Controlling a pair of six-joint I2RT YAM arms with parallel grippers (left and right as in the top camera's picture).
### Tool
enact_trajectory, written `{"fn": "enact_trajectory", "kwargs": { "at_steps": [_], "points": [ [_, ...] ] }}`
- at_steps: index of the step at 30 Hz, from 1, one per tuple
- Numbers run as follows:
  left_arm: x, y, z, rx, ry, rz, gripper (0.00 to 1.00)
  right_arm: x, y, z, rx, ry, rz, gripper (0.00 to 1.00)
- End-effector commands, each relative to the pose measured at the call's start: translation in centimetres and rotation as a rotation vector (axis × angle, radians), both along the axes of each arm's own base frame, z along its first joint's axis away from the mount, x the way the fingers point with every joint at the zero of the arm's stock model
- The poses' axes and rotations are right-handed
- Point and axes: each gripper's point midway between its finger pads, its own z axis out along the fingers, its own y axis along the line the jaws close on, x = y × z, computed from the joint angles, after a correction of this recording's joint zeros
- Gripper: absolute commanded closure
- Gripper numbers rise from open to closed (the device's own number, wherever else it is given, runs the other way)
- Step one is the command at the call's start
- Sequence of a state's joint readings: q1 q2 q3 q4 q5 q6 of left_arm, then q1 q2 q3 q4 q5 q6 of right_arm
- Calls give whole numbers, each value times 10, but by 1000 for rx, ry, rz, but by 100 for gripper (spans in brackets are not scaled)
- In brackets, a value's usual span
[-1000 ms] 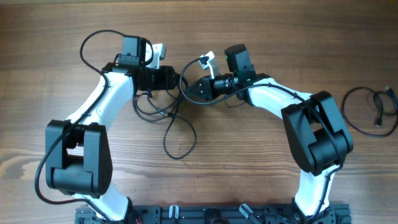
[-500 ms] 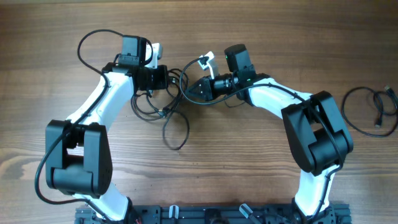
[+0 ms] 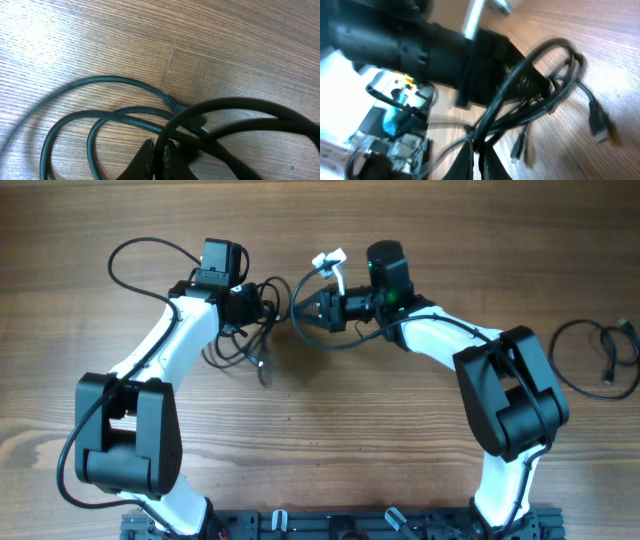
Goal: Untangle cables
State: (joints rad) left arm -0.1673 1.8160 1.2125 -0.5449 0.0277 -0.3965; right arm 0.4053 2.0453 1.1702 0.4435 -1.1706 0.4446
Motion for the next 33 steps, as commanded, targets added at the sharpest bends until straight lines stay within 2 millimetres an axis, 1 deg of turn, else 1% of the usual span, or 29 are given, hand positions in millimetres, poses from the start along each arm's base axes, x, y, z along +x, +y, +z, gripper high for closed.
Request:
{"fn": "enact_trajectory", "kwargs": {
  "at_steps": [1, 4, 7, 9, 13, 15, 17, 19, 20, 22, 23, 24, 25, 26, 28, 31, 32, 33],
  "points": [
    [0, 20, -7, 74, 9, 53, 90, 3, -20, 25, 68, 87, 33, 96],
    [0, 20, -7, 74, 11, 53, 90, 6, -27, 25, 69, 97, 28, 96],
    [0, 20, -7, 74, 10, 53, 90, -11, -33, 39, 126, 40, 153, 95],
    [0, 20, -7, 74, 10, 53, 90, -11, -33, 42, 132, 18, 158, 96],
    [0, 20, -7, 74, 10, 53, 90, 11, -38, 38, 110, 22, 45, 96],
    [0, 20, -7, 74, 10, 53, 90, 26, -46, 36, 98, 28, -28, 96],
    [0, 20, -7, 74, 10, 53, 90, 33, -51, 33, 88, 37, -68, 96],
    [0, 20, -7, 74, 10, 53, 90, 39, -54, 26, 66, 71, -107, 96],
    [0, 20, -7, 74, 10, 53, 90, 42, -56, 18, 43, 107, -136, 96],
    [1, 18, -7, 66, 7, 50, 90, 43, -58, -14, -63, 160, -205, 95],
    [1, 17, -7, 59, 7, 47, 89, 43, -59, -21, -91, 171, -220, 94],
    [1, 16, -7, 53, 6, 45, 89, 43, -61, -28, -116, 183, -234, 91],
    [1, 15, -7, 48, 7, 42, 89, 43, -62, -36, -146, 203, -254, 85],
    [1, 14, -6, 45, 7, 41, 89, 43, -63, -41, -170, 210, -267, 82],
    [1, 14, -6, 45, 7, 41, 88, 43, -61, -52, -219, 206, -294, 75],
    [1, 13, -6, 39, 8, 38, 86, 44, -54, -65, -285, 200, -340, 63],
    [1, 13, -6, 38, 8, 38, 85, 45, -51, -72, -324, 188, -371, 57],
    [1, 13, -6, 38, 8, 38, 84, 45, -45, -76, -352, 173, -389, 53]
  ]
}}
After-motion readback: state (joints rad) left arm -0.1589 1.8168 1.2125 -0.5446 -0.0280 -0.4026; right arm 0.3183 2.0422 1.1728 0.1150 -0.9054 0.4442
